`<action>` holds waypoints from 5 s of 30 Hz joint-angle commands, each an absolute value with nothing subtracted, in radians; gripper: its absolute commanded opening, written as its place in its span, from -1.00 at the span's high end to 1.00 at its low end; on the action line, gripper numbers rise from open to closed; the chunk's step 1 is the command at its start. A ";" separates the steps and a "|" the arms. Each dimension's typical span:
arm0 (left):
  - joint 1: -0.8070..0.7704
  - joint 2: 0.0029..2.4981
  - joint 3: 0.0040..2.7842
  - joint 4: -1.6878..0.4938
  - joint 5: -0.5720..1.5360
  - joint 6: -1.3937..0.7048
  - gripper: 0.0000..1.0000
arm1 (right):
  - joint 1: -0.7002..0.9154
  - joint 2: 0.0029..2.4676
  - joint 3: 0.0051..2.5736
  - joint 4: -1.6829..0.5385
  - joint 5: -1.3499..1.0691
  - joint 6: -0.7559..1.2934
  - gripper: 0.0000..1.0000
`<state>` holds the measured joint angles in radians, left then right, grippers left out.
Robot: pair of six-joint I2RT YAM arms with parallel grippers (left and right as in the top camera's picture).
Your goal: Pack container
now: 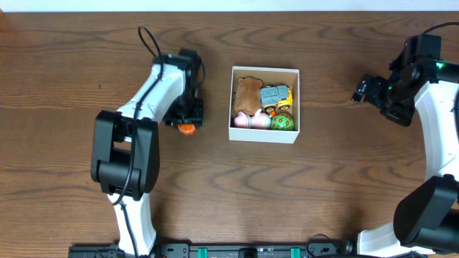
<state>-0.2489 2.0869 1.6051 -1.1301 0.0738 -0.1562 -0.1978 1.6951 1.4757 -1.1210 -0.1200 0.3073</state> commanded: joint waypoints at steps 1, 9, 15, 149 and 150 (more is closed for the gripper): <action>-0.246 2.030 1.755 -1.221 0.030 -0.150 0.16 | -0.202 1.702 1.472 -1.122 -0.124 0.321 -0.99; -0.336 1.903 1.932 -1.265 0.045 -0.150 0.17 | -0.202 1.702 1.472 -1.122 -0.124 0.321 -0.98; -0.515 1.883 1.922 -1.128 0.045 -0.149 0.16 | -0.202 1.702 1.472 -1.118 -0.124 0.321 -0.99; -0.317 1.046 1.947 -1.309 -0.315 -0.245 -0.96 | -0.064 0.006 0.197 -0.400 -0.373 -0.129 -0.98; -0.317 1.046 1.947 -1.309 -0.315 -0.245 -0.96 | -0.062 0.006 0.191 -0.400 -0.370 -0.129 -0.98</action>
<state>-0.3222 1.0473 1.9499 -1.3087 -0.2993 -0.2359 -0.0772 0.0162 0.2119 -0.4004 -0.3977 -0.1207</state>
